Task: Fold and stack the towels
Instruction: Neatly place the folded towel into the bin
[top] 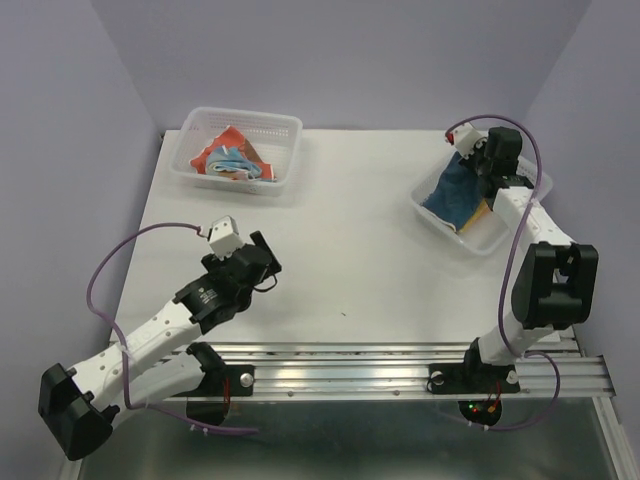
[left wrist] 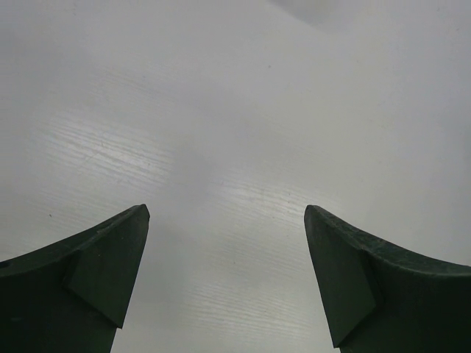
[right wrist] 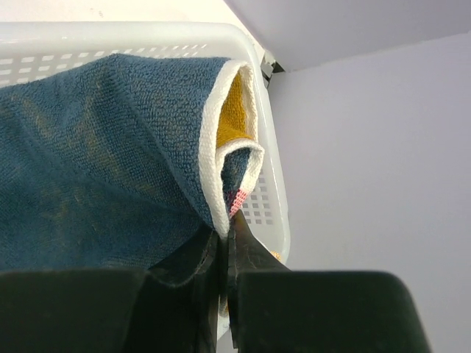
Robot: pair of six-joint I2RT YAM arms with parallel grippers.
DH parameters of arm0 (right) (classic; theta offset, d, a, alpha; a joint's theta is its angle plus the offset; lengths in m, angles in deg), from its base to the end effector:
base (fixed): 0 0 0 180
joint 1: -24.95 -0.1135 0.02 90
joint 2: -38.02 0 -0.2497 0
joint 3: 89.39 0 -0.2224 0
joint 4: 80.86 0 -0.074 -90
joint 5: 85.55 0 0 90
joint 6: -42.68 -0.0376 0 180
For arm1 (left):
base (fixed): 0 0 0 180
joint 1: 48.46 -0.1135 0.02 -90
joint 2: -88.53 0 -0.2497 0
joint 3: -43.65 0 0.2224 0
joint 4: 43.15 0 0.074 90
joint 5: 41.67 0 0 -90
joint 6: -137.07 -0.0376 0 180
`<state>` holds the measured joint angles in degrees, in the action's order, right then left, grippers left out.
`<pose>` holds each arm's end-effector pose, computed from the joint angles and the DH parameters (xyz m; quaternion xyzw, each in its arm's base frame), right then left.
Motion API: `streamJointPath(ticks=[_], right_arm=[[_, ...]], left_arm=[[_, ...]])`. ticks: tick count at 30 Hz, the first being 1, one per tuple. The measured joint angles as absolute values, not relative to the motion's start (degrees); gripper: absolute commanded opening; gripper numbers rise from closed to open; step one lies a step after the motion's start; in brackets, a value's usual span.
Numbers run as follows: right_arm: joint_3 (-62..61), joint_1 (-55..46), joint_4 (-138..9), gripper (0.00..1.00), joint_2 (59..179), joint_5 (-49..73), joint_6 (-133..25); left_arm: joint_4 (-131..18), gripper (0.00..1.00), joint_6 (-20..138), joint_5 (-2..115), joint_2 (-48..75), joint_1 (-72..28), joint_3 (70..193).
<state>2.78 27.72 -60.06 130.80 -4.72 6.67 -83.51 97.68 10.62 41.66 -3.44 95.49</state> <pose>0.3531 -0.0231 0.2954 -0.3266 0.7796 -0.3115 0.4342 0.1261 -0.0937 0.2549 -0.1891 0.8327 -0.1288 0.5043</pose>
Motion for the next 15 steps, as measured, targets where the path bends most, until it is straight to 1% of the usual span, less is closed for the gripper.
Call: streamJointPath(ticks=[11,13,14,15], right_arm=[[2.78,29.34,-64.17,0.01,135.10,-5.68,5.28],[2.78,29.69,-64.26,0.08,135.63,-5.90,4.97],[2.78,29.84,-64.30,0.17,135.78,-5.90,4.82],[2.78,29.95,-64.36,0.61,135.78,-6.05,4.60]], left_arm=[[-81.81,0.99,95.43,12.65,36.85,-7.62,96.32],[-81.17,0.99,94.84,13.37,36.04,-8.21,96.45],[-80.80,0.99,94.40,13.77,35.63,-8.56,96.51],[-80.49,0.99,94.18,13.99,35.32,-8.84,96.56]])
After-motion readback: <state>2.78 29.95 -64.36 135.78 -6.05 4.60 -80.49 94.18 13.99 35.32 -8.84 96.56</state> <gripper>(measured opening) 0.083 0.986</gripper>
